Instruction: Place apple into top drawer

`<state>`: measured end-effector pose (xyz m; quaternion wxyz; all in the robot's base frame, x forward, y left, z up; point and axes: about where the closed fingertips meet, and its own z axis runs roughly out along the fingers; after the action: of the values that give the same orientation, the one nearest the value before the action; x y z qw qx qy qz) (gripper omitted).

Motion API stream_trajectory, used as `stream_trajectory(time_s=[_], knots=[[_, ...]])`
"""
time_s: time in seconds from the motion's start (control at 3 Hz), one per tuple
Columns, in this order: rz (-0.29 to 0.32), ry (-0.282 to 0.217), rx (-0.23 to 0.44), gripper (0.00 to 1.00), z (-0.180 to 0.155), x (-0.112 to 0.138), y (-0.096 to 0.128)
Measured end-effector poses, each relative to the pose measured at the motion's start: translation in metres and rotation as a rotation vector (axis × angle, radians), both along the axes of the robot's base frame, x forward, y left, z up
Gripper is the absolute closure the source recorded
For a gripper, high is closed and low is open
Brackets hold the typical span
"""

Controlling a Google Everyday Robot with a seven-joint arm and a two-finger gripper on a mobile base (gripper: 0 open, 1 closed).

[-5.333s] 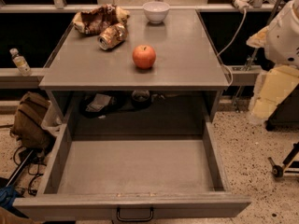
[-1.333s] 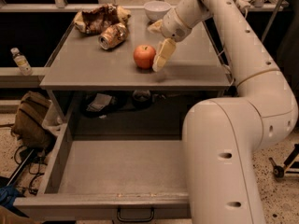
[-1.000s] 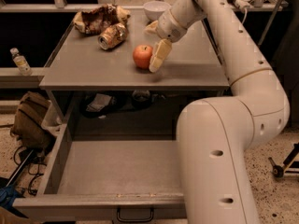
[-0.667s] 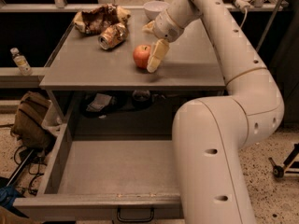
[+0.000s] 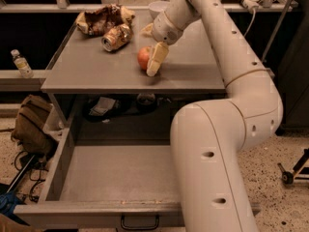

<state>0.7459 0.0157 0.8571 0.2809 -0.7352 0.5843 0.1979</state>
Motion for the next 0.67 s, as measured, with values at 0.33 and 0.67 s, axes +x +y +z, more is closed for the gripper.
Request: stream_trajectory(time_s=[0.33,0.67], knots=[[0.015,-0.002,0.003,0.0,-0.0004,-0.0001,0.0065],[0.021,0.0,0.007,0.18,-0.0024,-0.0005,0.0074]])
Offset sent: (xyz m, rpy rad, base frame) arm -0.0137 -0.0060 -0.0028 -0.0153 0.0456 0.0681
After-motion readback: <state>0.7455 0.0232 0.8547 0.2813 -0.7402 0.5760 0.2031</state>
